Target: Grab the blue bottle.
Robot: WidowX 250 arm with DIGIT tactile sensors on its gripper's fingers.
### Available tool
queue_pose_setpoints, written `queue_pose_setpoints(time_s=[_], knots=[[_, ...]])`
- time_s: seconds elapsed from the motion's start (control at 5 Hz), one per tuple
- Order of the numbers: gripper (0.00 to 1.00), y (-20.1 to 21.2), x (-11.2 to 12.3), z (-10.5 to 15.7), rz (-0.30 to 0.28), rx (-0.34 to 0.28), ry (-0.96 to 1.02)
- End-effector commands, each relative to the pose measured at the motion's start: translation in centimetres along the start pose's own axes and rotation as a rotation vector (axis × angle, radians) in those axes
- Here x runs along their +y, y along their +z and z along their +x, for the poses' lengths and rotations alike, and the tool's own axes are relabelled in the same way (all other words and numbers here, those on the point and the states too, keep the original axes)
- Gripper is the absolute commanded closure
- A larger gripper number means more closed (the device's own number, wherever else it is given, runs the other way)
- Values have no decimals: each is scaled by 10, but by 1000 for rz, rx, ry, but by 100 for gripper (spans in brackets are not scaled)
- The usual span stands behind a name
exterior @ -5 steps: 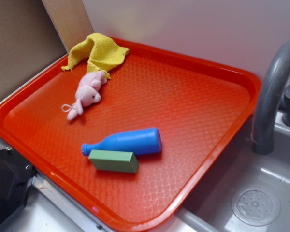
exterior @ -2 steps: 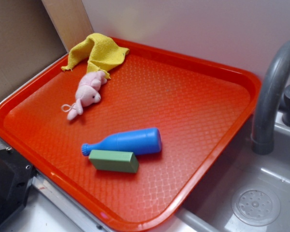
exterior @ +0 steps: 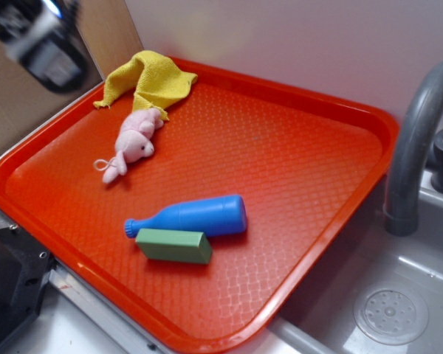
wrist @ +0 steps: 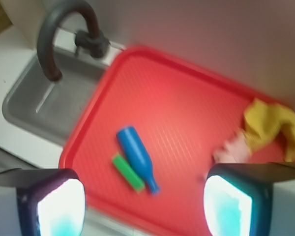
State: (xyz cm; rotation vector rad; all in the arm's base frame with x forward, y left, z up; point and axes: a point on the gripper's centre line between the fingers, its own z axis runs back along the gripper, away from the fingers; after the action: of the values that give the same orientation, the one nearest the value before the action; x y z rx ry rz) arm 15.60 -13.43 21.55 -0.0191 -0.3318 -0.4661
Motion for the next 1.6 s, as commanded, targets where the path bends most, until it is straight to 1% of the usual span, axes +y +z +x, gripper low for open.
queue_pose_setpoints(time_s=[0.0,0.2,0.4,0.6,0.8,1.0,1.2,1.4], knots=[[0,-70,5,19,19,40,13],[0,-114,13,26,7,101,-19],[0,-150,4,18,-33,167,-77],[0,-176,-6,8,-79,215,-120],[0,-183,-21,-2,-132,211,-178],[0,-186,-25,-11,-116,240,-202],[100,-190,-24,-14,-136,257,-196],[100,-189,-23,-15,-114,271,-185]])
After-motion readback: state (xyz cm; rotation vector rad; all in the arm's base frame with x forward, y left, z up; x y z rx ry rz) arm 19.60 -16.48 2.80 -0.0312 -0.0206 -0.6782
